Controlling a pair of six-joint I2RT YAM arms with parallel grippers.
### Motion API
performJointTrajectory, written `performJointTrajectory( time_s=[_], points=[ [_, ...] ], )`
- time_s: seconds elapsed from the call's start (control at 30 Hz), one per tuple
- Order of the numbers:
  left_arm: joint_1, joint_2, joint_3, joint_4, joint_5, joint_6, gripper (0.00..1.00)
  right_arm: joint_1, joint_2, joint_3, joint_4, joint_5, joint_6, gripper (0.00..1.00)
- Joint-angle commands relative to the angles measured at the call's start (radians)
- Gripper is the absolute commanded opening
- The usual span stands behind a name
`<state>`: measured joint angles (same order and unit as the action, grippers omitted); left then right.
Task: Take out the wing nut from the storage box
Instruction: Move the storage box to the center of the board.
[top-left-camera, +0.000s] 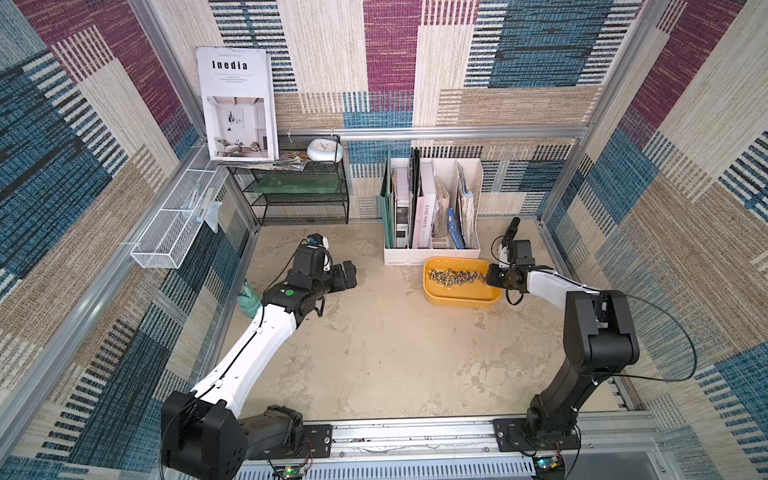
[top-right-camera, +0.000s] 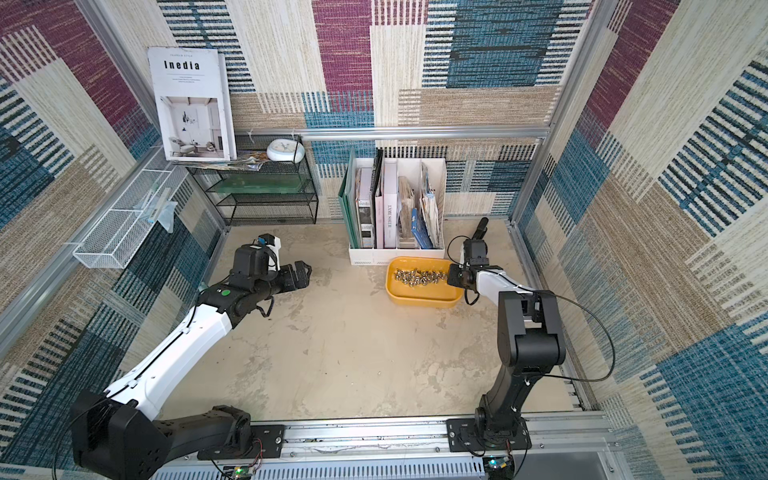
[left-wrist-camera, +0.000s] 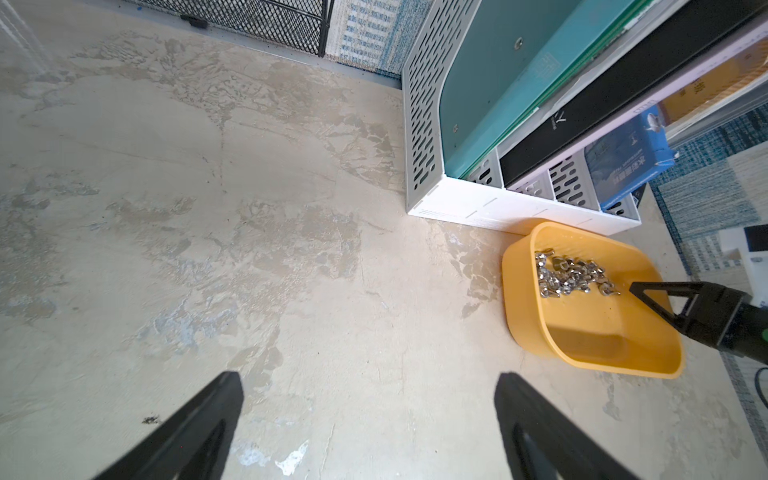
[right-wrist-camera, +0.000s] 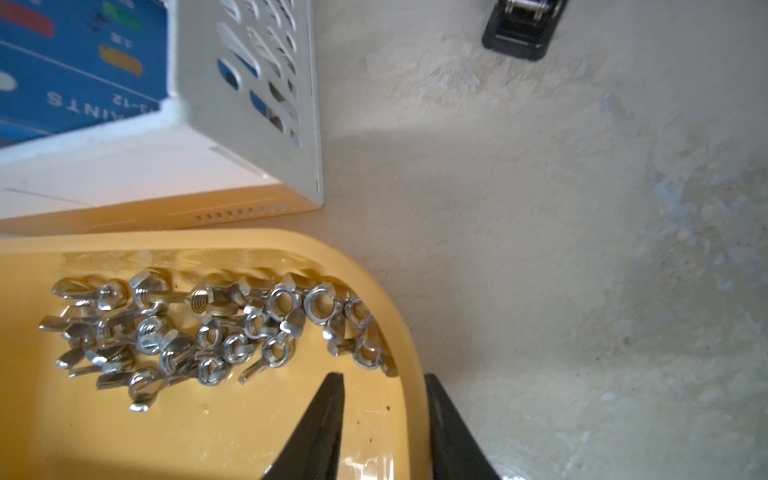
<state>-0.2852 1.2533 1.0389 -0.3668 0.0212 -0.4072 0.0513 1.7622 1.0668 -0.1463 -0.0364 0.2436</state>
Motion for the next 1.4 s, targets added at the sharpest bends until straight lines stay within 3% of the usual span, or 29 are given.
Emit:
performJointTrajectory(
  time_s=[0.0, 0.93, 1.37],
  points=[
    [-0.005, 0.01, 0.014, -0.01, -0.013, 0.007, 0.99, 0.018, -0.016, -0.008, -0.01, 0.003, -0.001, 0.35],
    [-0.03, -0.012, 0.009, -0.037, -0.035, 0.013, 0.99, 0.323, 0.013, -0.028, 0.017, 0.056, 0.083, 0.22],
    [-0.063, -0.011, 0.008, -0.037, -0.011, 0.021, 0.99, 0.403, 0.087, 0.063, -0.015, 0.064, 0.055, 0.22]
  ],
)
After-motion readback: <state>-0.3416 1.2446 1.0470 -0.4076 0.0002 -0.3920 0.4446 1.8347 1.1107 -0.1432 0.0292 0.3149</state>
